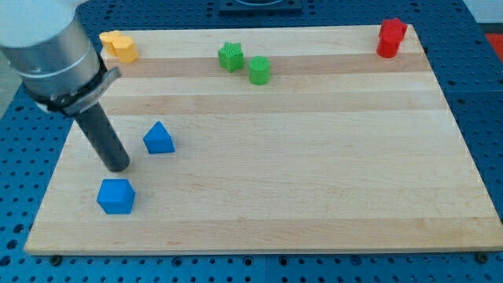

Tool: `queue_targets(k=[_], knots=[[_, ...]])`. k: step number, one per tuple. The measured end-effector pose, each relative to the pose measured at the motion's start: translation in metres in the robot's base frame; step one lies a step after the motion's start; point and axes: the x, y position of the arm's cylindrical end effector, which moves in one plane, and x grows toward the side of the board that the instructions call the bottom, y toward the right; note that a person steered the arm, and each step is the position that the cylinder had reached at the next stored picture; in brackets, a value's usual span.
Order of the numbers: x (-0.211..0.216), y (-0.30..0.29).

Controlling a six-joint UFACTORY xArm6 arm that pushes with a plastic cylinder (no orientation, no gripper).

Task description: Place the blue cube below the blue triangle

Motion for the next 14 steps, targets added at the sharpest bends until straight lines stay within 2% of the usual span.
queue_targets(k=[1,3,7,11,14], knots=[[-0.036,-0.012],[-0.037,-0.023],[0.023,-0.04],[0.047,-0.038],[0.054,-0.015]])
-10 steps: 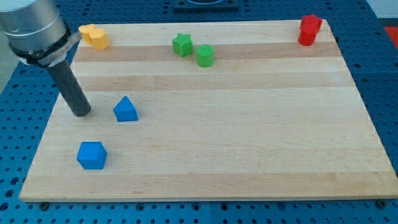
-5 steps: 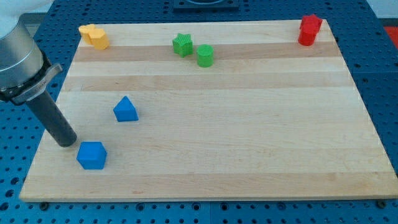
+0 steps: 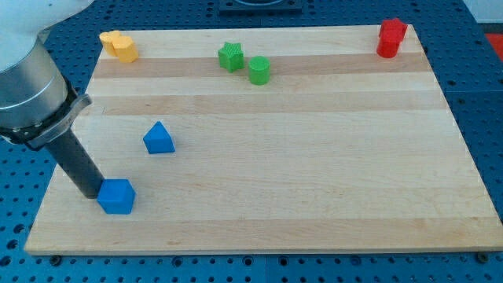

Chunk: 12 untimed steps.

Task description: Place the blue cube below the blue triangle

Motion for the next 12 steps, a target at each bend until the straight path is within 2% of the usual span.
queue_targets(k=[6,12], knots=[[0.033,0.046],[0.053,0.022]])
